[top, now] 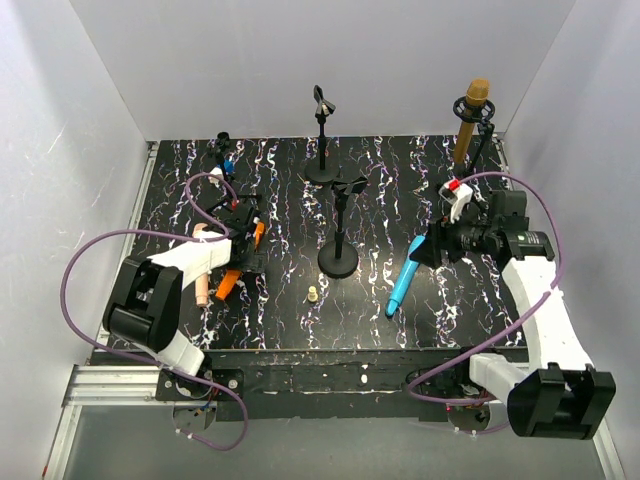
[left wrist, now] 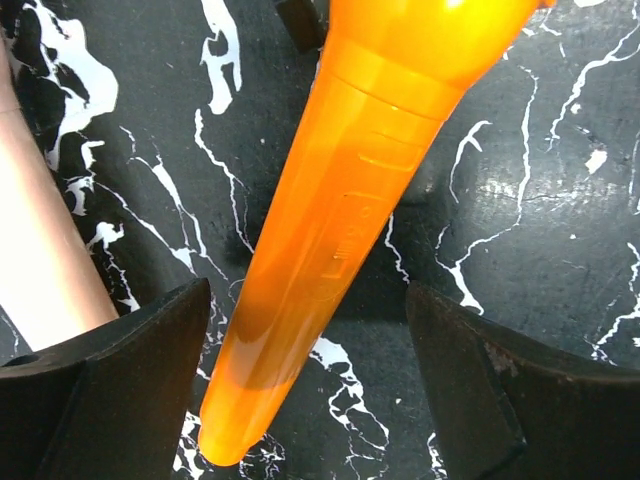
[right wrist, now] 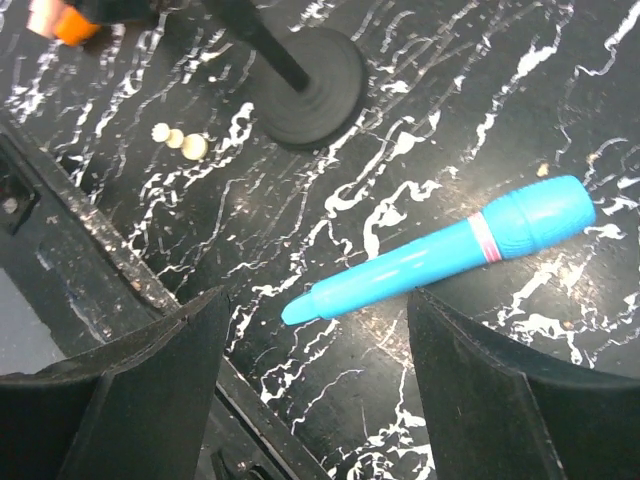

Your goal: Attach the microphones to the stand

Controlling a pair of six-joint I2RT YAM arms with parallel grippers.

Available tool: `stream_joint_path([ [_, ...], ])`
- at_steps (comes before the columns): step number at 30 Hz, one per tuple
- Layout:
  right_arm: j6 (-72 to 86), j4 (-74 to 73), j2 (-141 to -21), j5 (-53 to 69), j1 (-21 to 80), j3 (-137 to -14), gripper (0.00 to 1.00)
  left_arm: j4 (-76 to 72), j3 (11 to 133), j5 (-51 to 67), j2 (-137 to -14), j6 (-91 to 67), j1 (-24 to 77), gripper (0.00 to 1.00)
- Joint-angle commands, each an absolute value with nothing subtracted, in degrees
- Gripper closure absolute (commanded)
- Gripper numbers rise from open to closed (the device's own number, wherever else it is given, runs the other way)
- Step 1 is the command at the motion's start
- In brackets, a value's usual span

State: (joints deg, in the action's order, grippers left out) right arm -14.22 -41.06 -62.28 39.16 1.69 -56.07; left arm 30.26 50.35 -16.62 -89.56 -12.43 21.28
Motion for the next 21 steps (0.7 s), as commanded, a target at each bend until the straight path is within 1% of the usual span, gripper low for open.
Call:
stream_joint_path([
  [1, -19.5, -41.1, -58.3, 51.5, -1.9, -53.1, 0.21, 27.8, 51.1, -14.9, -90.2, -10.9, 20.3, 0.23],
  [4, -20.2, -41.0, -55.6, 54.7, -3.3, -51.9, 0.22, 27.0, 50.5, -14.0, -90.9, -10.8, 20.0, 0.30],
  [6, -21.7, -41.7, -53.9, 56.9, -3.4, -51.8, 0.21, 26.5, 50.1, -12.9, -91.4, -10.5, 19.8, 0.33],
  [8, -25.0, -44.0, -52.7, 59.8, -3.3, -52.1, 0.21, 26.9, 50.5, -12.0, -92.1, -10.4, 19.8, 0.40],
  [10, -27.1, -45.8, -51.8, 61.5, -3.3, -52.6, 0.21, 27.2, 50.8, -11.0, -92.7, -10.3, 19.7, 0.51],
  [11, -28.0, -46.5, -51.4, 62.1, -3.3, -53.1, 0.21, 27.3, 50.9, -10.7, -92.9, -10.3, 19.7, 0.61],
  [12, -28.6, -47.2, -51.0, 62.1, -3.3, -53.8, 0.21, 27.3, 50.9, -10.5, -92.7, -10.4, 19.7, 0.69],
  [14, -29.4, -49.1, -51.2, 62.2, -3.3, -55.6, 0.19, 27.2, 50.8, -8.6, -92.2, -10.1, 19.9, 0.76],
  [15, -29.5, -50.5, -51.7, 62.5, -3.3, -56.8, 0.15, 27.2, 51.0, -7.7, -91.8, -10.0, 19.7, 0.81],
  [16, -29.4, -51.8, -52.4, 62.8, -3.3, -57.8, 0.10, 27.3, 51.2, -6.4, -90.9, -10.1, 19.7, 0.84],
  [18, -29.8, -55.1, -54.5, 64.0, -3.3, -59.6, 0.06, 27.4, 51.6, -2.3, -87.8, -9.8, 19.8, 0.92],
  [20, -36.7, -62.9, -57.7, 67.3, -3.3, -63.8, 0.05, 26.8, 51.7, 4.1, -82.8, -10.4, 19.9, 0.99],
  [21, -39.8, -67.0, -59.6, 68.5, -3.4, -66.4, 0.05, 26.1, 51.6, 6.7, -79.6, -10.8, 19.8, 1.00],
])
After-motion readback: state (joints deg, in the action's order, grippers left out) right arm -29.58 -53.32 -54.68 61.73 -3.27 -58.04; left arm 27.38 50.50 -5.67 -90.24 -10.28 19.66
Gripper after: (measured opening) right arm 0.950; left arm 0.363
